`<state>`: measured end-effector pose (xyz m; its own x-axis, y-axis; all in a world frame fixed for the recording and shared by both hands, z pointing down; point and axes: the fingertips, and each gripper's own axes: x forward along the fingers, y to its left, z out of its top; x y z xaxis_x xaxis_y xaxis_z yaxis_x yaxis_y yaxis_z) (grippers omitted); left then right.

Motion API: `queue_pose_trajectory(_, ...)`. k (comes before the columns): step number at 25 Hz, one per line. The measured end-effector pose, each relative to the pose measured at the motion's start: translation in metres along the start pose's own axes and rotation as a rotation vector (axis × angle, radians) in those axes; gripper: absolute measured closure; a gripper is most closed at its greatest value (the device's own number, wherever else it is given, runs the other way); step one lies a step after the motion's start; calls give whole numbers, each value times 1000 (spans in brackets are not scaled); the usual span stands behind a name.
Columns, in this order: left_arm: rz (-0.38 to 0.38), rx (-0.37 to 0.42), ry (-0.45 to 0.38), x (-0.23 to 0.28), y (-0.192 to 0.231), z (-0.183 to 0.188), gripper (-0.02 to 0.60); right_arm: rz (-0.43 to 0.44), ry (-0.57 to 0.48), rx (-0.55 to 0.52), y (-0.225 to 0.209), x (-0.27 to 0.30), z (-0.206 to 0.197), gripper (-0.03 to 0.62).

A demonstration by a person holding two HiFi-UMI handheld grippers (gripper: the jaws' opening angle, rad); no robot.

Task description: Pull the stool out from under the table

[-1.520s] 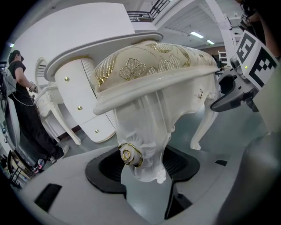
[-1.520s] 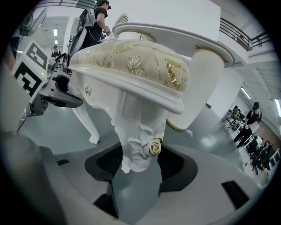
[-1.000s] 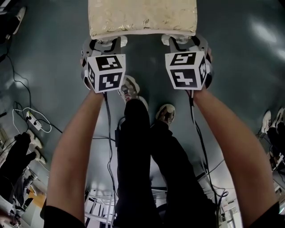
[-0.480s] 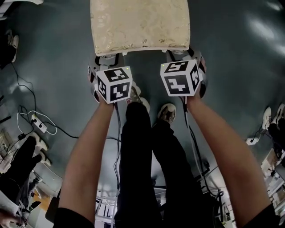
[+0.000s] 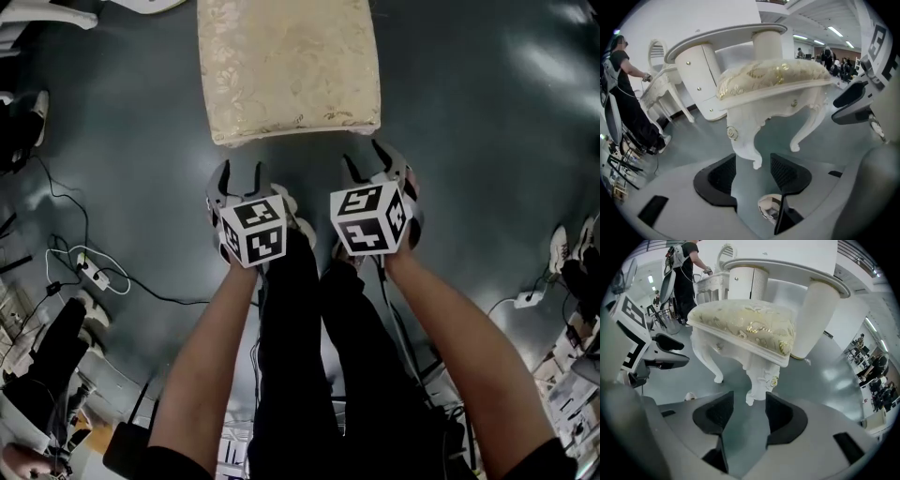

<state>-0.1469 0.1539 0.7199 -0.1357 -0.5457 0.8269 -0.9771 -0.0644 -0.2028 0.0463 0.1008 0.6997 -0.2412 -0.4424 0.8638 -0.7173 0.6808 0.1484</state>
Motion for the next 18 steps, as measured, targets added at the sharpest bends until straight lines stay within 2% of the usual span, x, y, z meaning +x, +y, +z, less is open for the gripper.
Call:
queue_pose_trajectory(3, -27, -37, -16, -27, -16, 12, 378, -7, -24, 8, -4, -29, 8, 499)
queue_pose_trajectory(5, -17, -37, -27, -46, -22, 21, 489, -11, -51, 13, -7, -52, 15, 553)
queue_pose_trajectory(7, -24, -27, -41, -63, -30, 32, 573, 0, -70, 14, -11, -73, 20, 576)
queue_pose_trajectory(13, -142, -50, -136, -107, -51, 88, 575, 94, -160, 74, -18, -121, 41, 588)
queue_pose_trajectory(16, -163, -34, -193, -123, -51, 115, 575, 78, -203, 71, -28, -136, 60, 588)
queue_pose_trajectory(18, -171, 1, -203, -140, -56, 120, 575, 84, -228, 78, -27, -155, 68, 588)
